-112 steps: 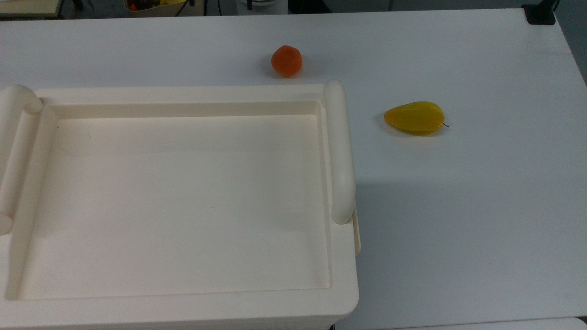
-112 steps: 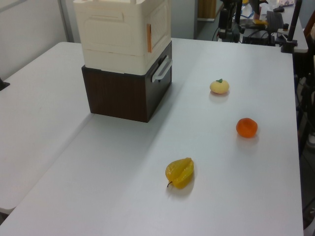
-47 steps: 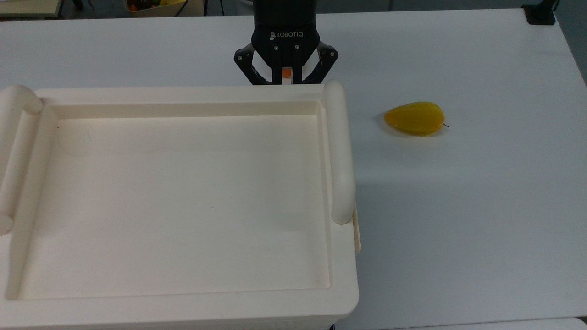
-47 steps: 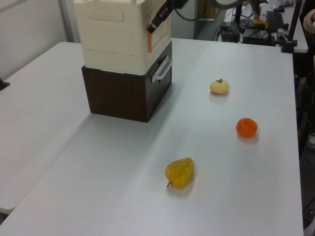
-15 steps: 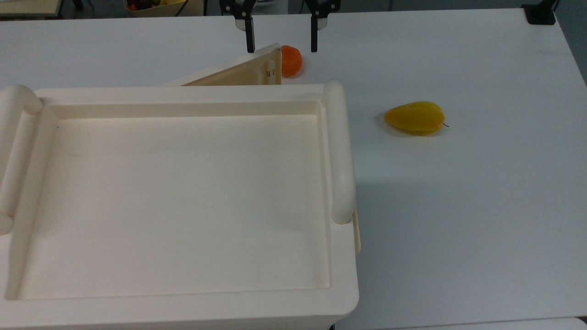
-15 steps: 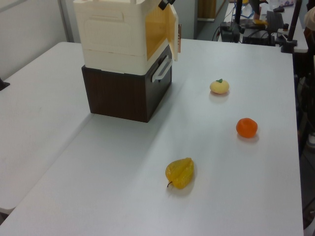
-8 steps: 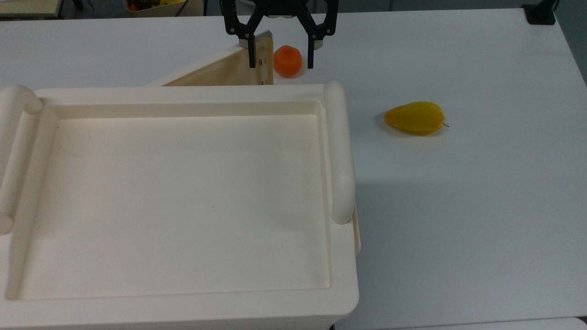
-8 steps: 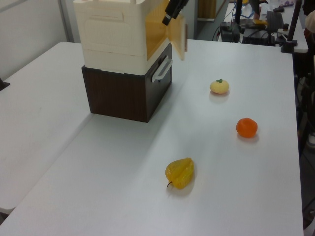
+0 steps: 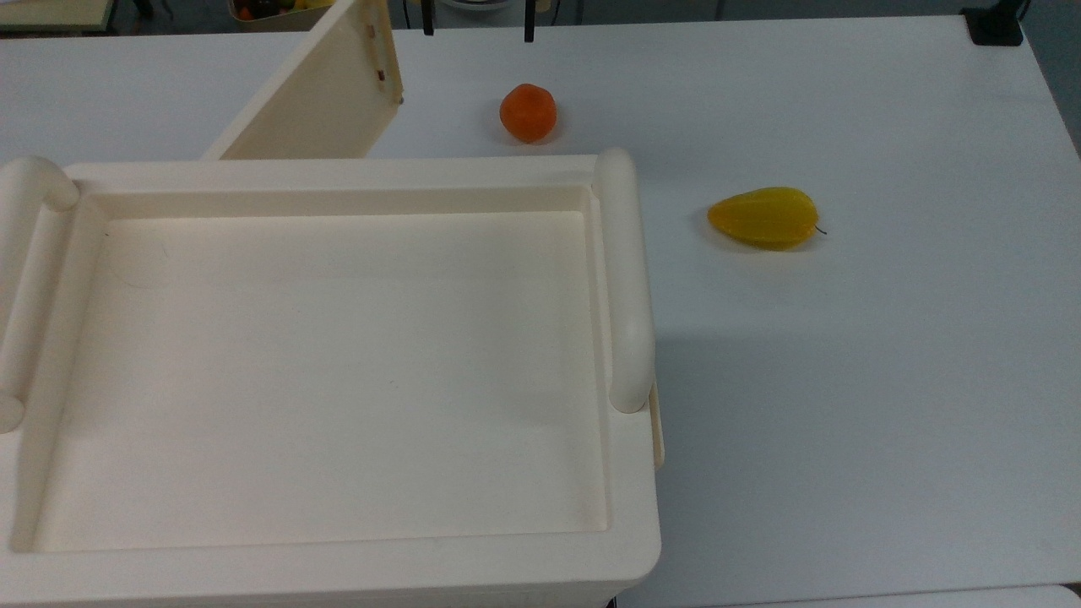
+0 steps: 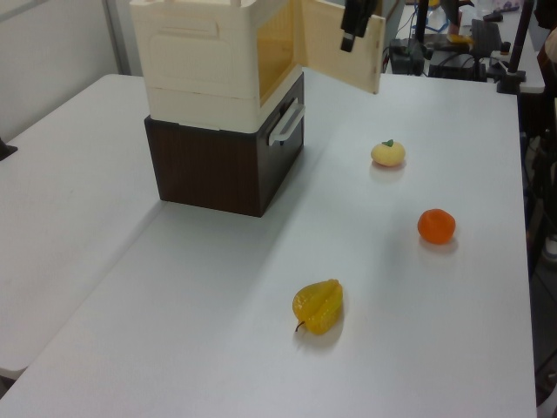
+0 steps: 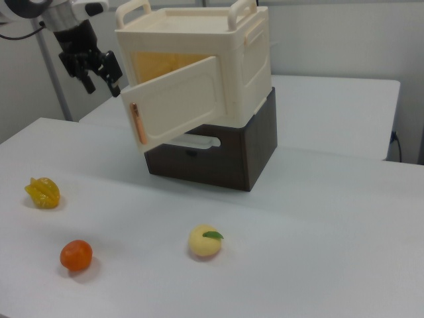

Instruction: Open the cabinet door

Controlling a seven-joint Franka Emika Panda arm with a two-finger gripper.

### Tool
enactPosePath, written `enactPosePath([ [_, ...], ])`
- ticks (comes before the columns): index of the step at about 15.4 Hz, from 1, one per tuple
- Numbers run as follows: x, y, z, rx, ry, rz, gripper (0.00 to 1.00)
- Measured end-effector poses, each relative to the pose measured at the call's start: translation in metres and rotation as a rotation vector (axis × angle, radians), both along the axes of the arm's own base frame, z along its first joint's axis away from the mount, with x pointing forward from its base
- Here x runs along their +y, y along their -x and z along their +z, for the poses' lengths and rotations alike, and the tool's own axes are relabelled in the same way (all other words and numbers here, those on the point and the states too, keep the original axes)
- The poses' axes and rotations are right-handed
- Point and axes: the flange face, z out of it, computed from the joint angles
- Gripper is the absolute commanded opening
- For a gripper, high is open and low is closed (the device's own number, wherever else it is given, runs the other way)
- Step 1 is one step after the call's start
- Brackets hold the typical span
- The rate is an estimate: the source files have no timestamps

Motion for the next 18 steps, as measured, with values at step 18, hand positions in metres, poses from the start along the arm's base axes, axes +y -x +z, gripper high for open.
enactPosePath([
  [18,-0.045,0.032,-0.069,0.167,0.017,-0.061,1.0],
])
